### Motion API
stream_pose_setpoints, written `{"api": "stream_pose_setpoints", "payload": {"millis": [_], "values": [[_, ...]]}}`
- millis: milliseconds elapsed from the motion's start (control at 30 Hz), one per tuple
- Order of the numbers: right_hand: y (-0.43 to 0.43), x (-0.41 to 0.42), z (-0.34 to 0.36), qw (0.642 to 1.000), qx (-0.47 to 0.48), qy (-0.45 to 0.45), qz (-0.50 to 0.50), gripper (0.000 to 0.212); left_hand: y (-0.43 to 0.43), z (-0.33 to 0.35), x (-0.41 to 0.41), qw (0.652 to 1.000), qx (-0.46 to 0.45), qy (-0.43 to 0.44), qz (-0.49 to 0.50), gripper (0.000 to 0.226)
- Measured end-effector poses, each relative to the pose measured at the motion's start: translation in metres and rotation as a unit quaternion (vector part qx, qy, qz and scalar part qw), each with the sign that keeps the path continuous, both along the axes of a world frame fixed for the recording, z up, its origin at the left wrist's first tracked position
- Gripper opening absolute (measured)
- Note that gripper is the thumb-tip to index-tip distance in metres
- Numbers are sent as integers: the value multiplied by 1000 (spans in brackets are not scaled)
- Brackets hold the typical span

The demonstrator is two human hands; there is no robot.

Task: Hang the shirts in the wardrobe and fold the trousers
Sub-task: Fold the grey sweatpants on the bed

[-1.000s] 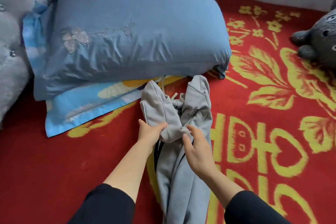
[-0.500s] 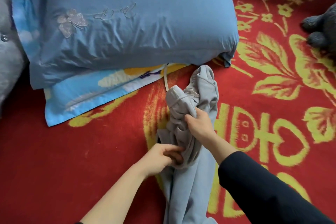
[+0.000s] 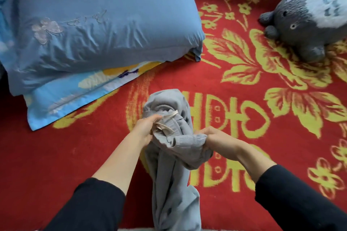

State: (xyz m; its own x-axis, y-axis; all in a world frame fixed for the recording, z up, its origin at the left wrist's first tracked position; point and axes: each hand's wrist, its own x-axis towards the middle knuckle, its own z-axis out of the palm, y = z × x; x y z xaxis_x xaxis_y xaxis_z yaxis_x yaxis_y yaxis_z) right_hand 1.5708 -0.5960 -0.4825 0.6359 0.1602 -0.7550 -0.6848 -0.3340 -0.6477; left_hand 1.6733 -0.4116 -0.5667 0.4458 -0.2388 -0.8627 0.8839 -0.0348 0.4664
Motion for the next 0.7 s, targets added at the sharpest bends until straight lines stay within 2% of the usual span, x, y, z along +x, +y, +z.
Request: {"api": "stream_pose_setpoints", "payload": {"millis": [33,67,133,167,200,233,300,333,400,500,533,600,700], "values": [[-5,-11,7,1000,3,1,12,3,-2,-4,-4,1000,6,9,23,14],[-10,-23,16,1000,11,-1,25,4,-3,-15,-7,999,12,10,48,32],[-21,-48,33,999,24,-12,31,8,8,-107,-2,991,46,3,126,90],[-27,-60,43,999,22,-17,23,10,11,-138,0,987,64,6,149,110],[-32,-72,55,1000,12,-19,9,12,10,-133,-3,982,61,13,180,112],[-37,-86,66,1000,7,-26,-10,13,7,-103,-13,979,58,21,196,99],[-49,-114,83,997,-2,-47,-57,30,-3,2,-47,976,43,0,214,31],[-55,-128,89,995,-9,-62,-77,35,-9,35,-61,976,40,-7,214,11],[-68,-157,97,989,-31,-97,-107,27,-17,73,-81,974,18,-20,224,14],[-88,-197,112,966,-145,-175,-126,21,-15,124,-112,975,-5,-77,209,9],[-93,-212,121,947,-190,-212,-148,22,-15,141,-125,979,1,-90,184,8],[-101,-241,142,889,-280,-299,-206,21,-16,177,-155,987,-8,-106,124,8],[-119,-281,174,797,-416,-380,-218,11,-20,225,-193,987,-63,-142,53,15]]}}
